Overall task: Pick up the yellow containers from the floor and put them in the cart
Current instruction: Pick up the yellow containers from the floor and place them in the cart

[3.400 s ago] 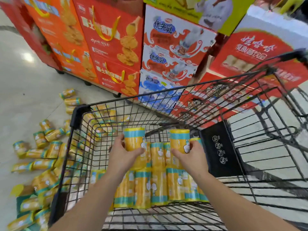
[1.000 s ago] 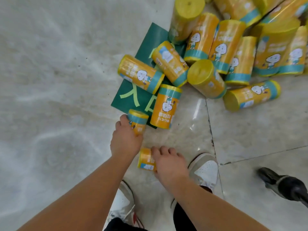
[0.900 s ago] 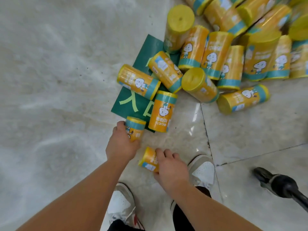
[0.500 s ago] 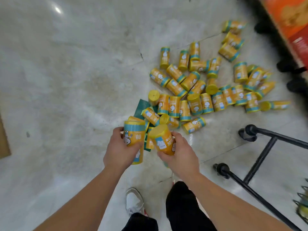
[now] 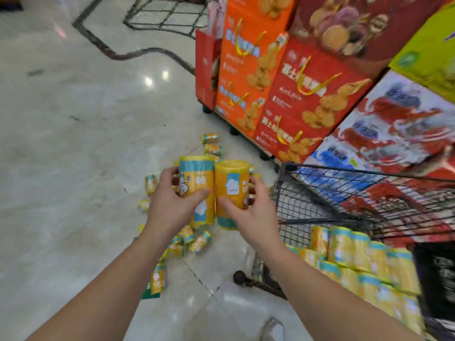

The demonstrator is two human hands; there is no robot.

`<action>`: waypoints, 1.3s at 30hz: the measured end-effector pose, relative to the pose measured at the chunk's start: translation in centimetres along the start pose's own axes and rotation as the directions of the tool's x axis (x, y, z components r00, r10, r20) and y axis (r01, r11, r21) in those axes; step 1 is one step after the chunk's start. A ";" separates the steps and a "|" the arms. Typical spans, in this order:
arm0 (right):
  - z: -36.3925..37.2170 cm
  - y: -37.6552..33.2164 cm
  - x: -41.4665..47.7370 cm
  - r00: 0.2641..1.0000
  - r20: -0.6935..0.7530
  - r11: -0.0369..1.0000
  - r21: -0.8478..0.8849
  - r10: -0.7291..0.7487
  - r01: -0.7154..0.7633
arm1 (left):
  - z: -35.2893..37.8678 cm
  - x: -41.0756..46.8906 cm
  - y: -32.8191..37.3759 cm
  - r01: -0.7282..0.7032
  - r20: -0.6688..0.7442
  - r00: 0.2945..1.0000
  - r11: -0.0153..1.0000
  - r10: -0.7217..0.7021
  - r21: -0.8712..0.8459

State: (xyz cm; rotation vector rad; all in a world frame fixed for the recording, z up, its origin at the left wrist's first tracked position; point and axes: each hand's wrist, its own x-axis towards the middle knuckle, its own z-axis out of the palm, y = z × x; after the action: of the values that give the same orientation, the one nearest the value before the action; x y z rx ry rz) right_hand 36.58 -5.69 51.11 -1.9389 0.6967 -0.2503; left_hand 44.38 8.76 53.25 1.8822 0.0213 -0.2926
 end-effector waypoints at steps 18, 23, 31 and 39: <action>-22.3 26.1 9.0 0.858 -0.196 0.792 -0.332 0.474 -0.513 | 38.3 -1.7 -5.1 0.034 0.345 0.919 0.910 -0.190 0.412; -17.8 29.8 10.2 0.836 -0.140 0.691 -0.500 0.531 -0.522 | 38.9 -0.2 -10.3 0.072 0.297 0.918 0.847 -0.263 0.526; -15.0 31.6 11.1 0.806 -0.031 0.603 -0.647 0.591 -0.467 | 39.3 1.8 -14.8 0.126 0.314 0.860 0.763 -0.403 0.634; -16.2 30.2 10.6 0.833 -0.002 0.615 -0.673 0.554 -0.410 | 38.3 1.1 -11.8 0.149 0.350 0.823 0.765 -0.447 0.626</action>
State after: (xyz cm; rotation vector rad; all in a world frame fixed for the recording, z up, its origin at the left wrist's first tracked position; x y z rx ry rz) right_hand 26.81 -33.60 30.72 -2.2705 1.2590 0.6259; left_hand 36.21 -23.38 30.63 2.3543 -0.1101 -1.1104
